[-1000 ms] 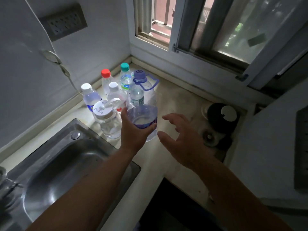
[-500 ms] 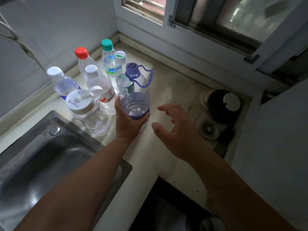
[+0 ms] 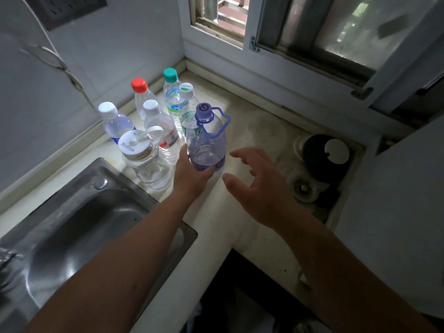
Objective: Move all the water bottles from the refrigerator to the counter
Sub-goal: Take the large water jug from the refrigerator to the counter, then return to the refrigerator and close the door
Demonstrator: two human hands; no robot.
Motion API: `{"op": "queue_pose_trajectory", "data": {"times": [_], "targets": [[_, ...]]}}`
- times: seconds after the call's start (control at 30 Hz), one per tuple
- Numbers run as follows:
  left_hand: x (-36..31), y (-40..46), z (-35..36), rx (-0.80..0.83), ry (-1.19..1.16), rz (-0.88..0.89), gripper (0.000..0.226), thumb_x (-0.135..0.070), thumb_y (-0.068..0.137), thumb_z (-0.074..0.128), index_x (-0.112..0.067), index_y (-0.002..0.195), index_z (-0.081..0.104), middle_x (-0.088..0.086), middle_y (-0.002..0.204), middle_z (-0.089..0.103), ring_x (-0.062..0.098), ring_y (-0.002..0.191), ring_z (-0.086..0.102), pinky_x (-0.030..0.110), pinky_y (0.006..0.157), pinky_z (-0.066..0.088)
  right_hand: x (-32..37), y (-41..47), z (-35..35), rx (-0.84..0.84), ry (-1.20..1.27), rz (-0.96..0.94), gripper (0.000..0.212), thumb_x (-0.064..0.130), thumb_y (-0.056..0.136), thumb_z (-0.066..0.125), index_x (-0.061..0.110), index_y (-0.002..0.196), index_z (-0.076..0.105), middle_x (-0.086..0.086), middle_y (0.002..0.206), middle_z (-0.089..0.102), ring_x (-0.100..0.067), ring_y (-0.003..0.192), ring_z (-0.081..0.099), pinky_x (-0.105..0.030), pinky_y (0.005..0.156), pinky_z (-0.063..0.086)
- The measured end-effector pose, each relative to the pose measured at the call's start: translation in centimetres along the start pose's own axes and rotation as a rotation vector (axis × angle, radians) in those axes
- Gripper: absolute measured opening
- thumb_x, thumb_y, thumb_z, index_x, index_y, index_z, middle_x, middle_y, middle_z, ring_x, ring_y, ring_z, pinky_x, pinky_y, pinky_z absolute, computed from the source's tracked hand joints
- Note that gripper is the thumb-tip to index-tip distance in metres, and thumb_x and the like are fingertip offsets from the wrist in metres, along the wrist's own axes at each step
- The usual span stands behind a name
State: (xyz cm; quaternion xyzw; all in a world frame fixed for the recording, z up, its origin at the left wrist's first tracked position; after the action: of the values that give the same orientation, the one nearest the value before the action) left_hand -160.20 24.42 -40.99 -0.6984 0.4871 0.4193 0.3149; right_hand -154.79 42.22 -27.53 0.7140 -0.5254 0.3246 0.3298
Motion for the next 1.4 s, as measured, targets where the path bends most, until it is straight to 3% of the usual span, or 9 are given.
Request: {"op": "queue_pose_trajectory", "data": {"times": [0.1, 0.2, 0.37, 0.6, 0.73, 0.83, 1.03, 1.13, 1.4], "targets": [[-1.9, -1.8, -3.3, -0.069, 0.116, -0.005, 0.067, -0.027, 0.077, 0.08, -0.011, 0.135, 0.051, 0.008, 0.129, 0.057, 0.013, 0.109, 0.05, 0.022, 0.085, 0.041, 1.8, 0.0, -0.6, -0.002, 0.0, -0.027, 0.04, 0.029, 0.083, 0.066, 0.017, 0.12, 0.056, 0.011, 0.111, 0.049, 0.017, 0.099, 0.044, 0.003, 0.077, 0.033], [-3.6, -3.7, -6.6, -0.093, 0.075, 0.021, 0.062, -0.034, 0.077, 0.075, -0.016, 0.132, 0.054, 0.005, 0.133, 0.057, 0.018, 0.12, 0.053, 0.036, 0.099, 0.044, 3.6, 0.0, -0.7, 0.001, 0.012, -0.05, 0.038, 0.027, 0.084, 0.068, 0.017, 0.119, 0.057, 0.009, 0.111, 0.05, 0.015, 0.096, 0.046, 0.002, 0.075, 0.033], [-8.3, -7.9, -12.4, -0.016, -0.089, 0.139, 0.051, -0.037, 0.076, 0.068, -0.033, 0.125, 0.054, -0.011, 0.126, 0.059, 0.007, 0.118, 0.056, 0.026, 0.097, 0.043, 7.4, -0.4, -0.5, 0.038, 0.001, -0.106, 0.041, 0.03, 0.084, 0.068, 0.02, 0.121, 0.055, 0.008, 0.115, 0.052, 0.004, 0.094, 0.05, -0.001, 0.075, 0.034], [-14.0, -13.3, -22.7, -0.041, 0.258, 0.336, 0.068, -0.062, 0.065, 0.063, -0.04, 0.129, 0.05, -0.017, 0.128, 0.05, -0.007, 0.116, 0.045, 0.002, 0.093, 0.029, 13.0, -1.6, -0.3, 0.048, -0.028, -0.268, 0.043, 0.036, 0.079, 0.064, 0.02, 0.118, 0.058, 0.014, 0.11, 0.048, 0.0, 0.102, 0.046, -0.006, 0.084, 0.033], [-15.6, -16.2, -26.6, -0.101, 0.381, 0.358, 0.069, -0.064, 0.067, 0.061, -0.044, 0.131, 0.047, -0.021, 0.126, 0.046, -0.01, 0.111, 0.041, -0.004, 0.087, 0.025, 15.3, -2.7, 0.3, 0.081, -0.011, -0.31, 0.04, 0.035, 0.082, 0.068, 0.022, 0.119, 0.057, 0.024, 0.108, 0.046, -0.005, 0.104, 0.05, -0.02, 0.089, 0.044], [-15.7, -18.2, -28.7, -0.147, 0.377, 0.342, 0.067, -0.064, 0.067, 0.062, -0.046, 0.13, 0.047, -0.021, 0.128, 0.046, -0.007, 0.115, 0.043, 0.004, 0.092, 0.028, 17.9, -3.5, 0.5, 0.056, 0.02, -0.354, 0.043, 0.041, 0.081, 0.064, 0.023, 0.119, 0.058, 0.02, 0.116, 0.051, -0.006, 0.108, 0.05, -0.028, 0.092, 0.047], [-15.5, -22.6, -33.1, -0.273, 0.393, 0.282, 0.073, -0.068, 0.066, 0.057, -0.039, 0.132, 0.05, -0.017, 0.128, 0.046, -0.001, 0.114, 0.044, 0.025, 0.095, 0.038, 23.6, -6.4, 2.9, 0.145, 0.053, -0.45, 0.041, 0.039, 0.083, 0.063, 0.023, 0.12, 0.055, 0.013, 0.119, 0.05, -0.002, 0.106, 0.047, -0.022, 0.093, 0.042], [-15.2, -25.7, -36.0, -0.331, 0.412, 0.272, 0.068, -0.067, 0.068, 0.058, -0.04, 0.13, 0.051, -0.016, 0.129, 0.049, 0.004, 0.117, 0.047, 0.03, 0.099, 0.04, 26.2, -8.8, 5.0, 0.196, 0.081, -0.49, 0.047, 0.048, 0.077, 0.057, 0.027, 0.119, 0.056, 0.014, 0.119, 0.05, 0.0, 0.106, 0.047, -0.02, 0.091, 0.04], [-12.5, -36.9, -44.6, -0.454, 0.44, 0.208, 0.068, -0.064, 0.069, 0.058, -0.035, 0.131, 0.052, -0.012, 0.128, 0.051, 0.005, 0.117, 0.049, 0.032, 0.099, 0.042, 34.0, -18.9, 11.5, 0.357, 0.113, -0.609, 0.046, 0.04, 0.083, 0.064, 0.028, 0.126, 0.054, 0.016, 0.126, 0.047, 0.004, 0.102, 0.048, -0.011, 0.085, 0.039]]}}
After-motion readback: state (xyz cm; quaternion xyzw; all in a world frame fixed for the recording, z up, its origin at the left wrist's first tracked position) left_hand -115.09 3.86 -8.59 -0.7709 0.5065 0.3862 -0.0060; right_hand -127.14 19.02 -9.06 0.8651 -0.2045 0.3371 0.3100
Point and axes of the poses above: each hand's wrist, its own y-axis towards the middle knuckle, its own z-axis out of the palm, x = y × z, the point moved 9 cm from there along y, towards the middle knuckle
